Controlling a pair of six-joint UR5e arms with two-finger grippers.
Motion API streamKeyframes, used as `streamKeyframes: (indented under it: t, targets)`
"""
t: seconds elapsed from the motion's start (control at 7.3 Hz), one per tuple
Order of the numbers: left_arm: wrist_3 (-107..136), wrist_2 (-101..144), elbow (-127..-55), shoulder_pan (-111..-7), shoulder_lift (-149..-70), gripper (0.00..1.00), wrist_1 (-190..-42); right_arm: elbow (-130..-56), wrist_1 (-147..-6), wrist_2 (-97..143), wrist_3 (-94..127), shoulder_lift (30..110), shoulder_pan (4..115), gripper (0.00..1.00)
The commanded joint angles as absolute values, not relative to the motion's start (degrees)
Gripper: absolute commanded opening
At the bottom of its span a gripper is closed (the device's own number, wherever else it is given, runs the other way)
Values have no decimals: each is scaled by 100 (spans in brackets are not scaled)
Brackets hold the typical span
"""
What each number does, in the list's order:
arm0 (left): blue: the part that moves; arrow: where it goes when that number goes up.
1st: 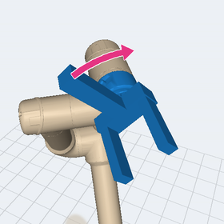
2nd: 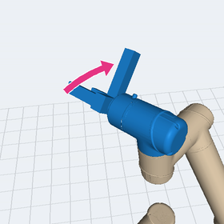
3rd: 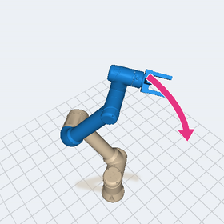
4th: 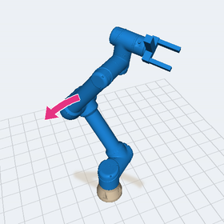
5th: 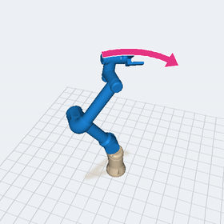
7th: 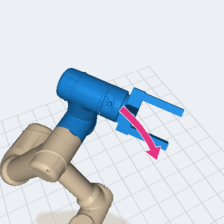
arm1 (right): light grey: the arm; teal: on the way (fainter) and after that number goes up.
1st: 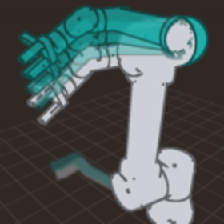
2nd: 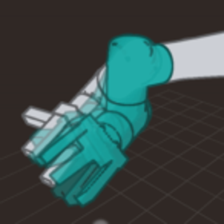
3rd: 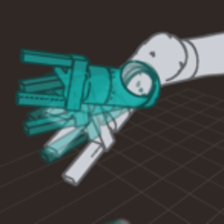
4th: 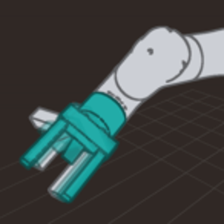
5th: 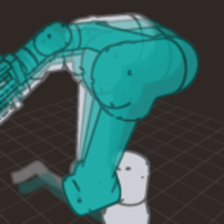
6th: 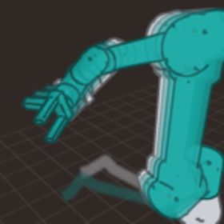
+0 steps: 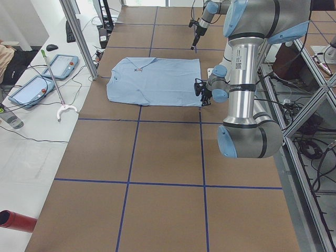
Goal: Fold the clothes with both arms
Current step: 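Grasp the hem corners with both grippers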
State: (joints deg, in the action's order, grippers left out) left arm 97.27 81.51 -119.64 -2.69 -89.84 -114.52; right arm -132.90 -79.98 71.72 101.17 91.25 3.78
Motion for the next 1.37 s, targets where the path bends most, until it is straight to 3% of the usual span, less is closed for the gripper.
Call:
streamKeyframes:
  t: [0.0,0.41,0.55,0.82,1.1,1.23]
  targets:
    - [9721,8156,-11918,-264,-8991,46,-11452,-13289,-7998,7172,10116,9114,378,92]
    - [9712,8156,-11874,-272,-9000,46,-11452,-13271,-7998,7181,10116,9114,378,92]
    - [9721,8156,-11865,-272,-9000,41,-11452,-13271,-7998,7172,10116,9114,378,93]
    - [9721,8156,-11839,-290,-9009,26,-11452,-13271,-7998,7172,10116,9114,378,94]
    - [9721,8165,-11856,-299,-9017,0,-11452,-13263,-7998,7172,10125,9106,369,94]
    - [9721,8165,-11883,-299,-9018,0,-11452,-13245,-7998,7163,10134,9105,369,92]
